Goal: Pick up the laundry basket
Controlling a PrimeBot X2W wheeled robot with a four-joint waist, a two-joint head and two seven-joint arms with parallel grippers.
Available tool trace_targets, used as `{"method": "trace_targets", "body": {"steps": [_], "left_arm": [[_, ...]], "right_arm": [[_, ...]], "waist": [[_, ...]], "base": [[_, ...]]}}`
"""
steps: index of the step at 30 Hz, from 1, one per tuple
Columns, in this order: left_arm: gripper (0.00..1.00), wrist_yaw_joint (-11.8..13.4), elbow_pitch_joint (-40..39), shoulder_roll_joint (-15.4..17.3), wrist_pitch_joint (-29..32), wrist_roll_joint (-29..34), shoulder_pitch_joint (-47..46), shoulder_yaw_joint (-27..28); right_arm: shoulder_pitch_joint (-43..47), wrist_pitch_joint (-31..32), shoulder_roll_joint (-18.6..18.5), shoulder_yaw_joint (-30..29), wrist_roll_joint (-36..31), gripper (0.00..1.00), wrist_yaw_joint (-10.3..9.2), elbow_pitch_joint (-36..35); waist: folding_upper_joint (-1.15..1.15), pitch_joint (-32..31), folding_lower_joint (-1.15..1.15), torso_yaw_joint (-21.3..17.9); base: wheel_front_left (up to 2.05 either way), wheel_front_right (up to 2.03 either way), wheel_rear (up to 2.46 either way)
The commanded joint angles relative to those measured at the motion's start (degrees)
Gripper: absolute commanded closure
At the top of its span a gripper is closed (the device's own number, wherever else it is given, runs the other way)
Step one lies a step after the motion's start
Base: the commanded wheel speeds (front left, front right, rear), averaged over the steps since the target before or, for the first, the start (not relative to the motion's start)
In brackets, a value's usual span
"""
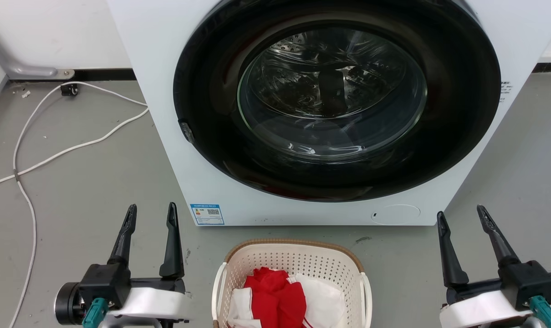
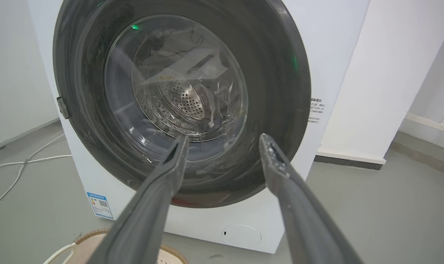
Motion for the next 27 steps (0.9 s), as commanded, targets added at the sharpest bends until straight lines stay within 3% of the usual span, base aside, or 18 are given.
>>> {"method": "trace_targets", "body": {"steps": [1,7,21,27], "left_arm": [[0.00,0.5,-0.1,0.2,-0.5,1.2,0.6,-0.2],[0.00,1.4,0.2,0.2,-1.1,3.6,0.8,-0.6],[0.00,1.9,1.2,0.2,-0.9,2.6,1.0,-0.4],[0.00,2.2,1.4,0.2,-0.9,3.0,1.0,-0.6]], "right_arm": [[0.7,-0.7,-0.3,0.0,-1.3,0.00,-0.02,-0.5],[1.1,-1.2,-0.3,0.1,-3.2,0.00,-0.02,-0.6],[1.4,-1.0,-0.3,-0.8,5.5,0.00,-0.02,0.8],[1.2,-1.0,-0.3,-0.8,6.3,0.00,-0.02,1.2]], "waist": [[0.00,0.0,0.00,0.0],[0.00,0.0,0.00,0.0],[0.00,-0.3,0.00,0.0],[0.00,-0.3,0.00,0.2]], "base": [[0.00,0.00,0.00],[0.00,0.00,0.00],[0.00,0.00,0.00],[0.00,0.00,0.00]]}}
